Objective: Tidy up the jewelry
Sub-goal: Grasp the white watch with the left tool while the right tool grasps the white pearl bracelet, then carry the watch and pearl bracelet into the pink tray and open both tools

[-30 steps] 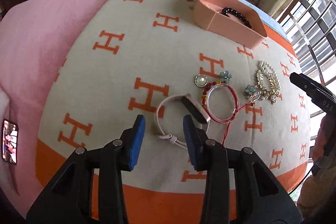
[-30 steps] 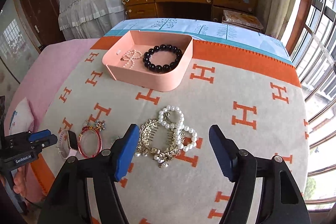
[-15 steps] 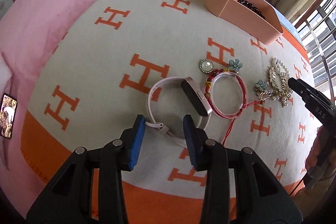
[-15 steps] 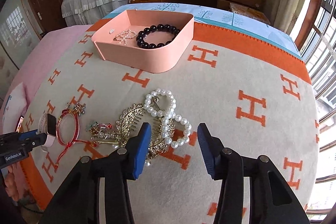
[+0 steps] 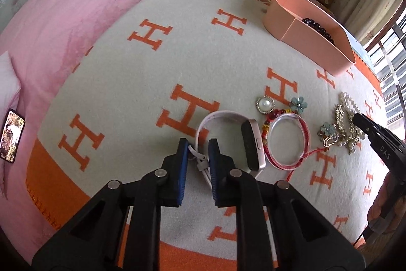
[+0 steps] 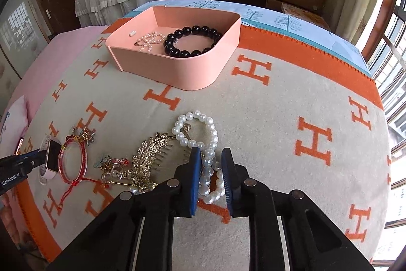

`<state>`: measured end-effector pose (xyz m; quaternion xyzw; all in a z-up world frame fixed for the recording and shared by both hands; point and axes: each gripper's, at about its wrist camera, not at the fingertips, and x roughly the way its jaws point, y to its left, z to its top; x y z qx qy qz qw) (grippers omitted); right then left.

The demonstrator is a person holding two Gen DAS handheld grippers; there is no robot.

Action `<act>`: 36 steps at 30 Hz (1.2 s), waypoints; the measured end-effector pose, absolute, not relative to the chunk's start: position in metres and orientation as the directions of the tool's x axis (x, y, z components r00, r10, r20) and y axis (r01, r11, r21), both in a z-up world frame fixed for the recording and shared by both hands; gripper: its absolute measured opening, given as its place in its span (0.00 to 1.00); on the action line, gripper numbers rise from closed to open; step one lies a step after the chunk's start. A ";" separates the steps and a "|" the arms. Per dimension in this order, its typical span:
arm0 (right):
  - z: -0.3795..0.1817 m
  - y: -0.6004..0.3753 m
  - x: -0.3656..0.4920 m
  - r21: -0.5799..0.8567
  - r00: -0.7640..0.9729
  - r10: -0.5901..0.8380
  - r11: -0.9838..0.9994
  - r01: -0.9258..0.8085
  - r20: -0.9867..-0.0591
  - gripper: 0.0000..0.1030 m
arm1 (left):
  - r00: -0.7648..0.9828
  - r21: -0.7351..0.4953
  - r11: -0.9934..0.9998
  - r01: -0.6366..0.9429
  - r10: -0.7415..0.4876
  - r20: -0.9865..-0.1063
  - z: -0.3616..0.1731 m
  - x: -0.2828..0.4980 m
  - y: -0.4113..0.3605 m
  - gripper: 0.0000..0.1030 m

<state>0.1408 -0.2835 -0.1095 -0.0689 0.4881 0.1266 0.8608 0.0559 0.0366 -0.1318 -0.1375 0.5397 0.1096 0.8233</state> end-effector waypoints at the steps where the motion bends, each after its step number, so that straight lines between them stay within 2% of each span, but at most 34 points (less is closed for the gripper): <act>1: -0.109 -0.286 0.139 0.011 0.491 0.154 0.960 -0.281 -0.857 0.14 | 0.397 -0.111 0.936 -0.333 0.032 -0.917 -0.132 0.056 0.038 0.12; 7: -0.101 -0.292 0.134 0.054 0.505 0.176 0.968 -0.246 -0.845 0.08 | 0.407 -0.125 0.930 -0.345 0.028 -0.913 -0.133 0.058 0.045 0.12; 12: -0.082 -0.295 0.126 0.101 0.528 0.209 0.969 -0.226 -0.823 0.08 | 0.429 -0.136 0.928 -0.346 0.027 -0.903 -0.125 0.054 0.050 0.11; 26: -0.002 -0.277 0.073 0.171 0.582 0.307 0.945 -0.278 -0.753 0.08 | 0.584 -0.154 0.954 -0.258 0.026 -0.812 -0.059 0.035 0.051 0.11; 36: 0.082 -0.253 0.038 0.184 0.627 0.358 0.927 -0.326 -0.692 0.08 | 0.681 -0.127 0.986 -0.104 -0.023 -0.732 0.009 0.037 0.039 0.11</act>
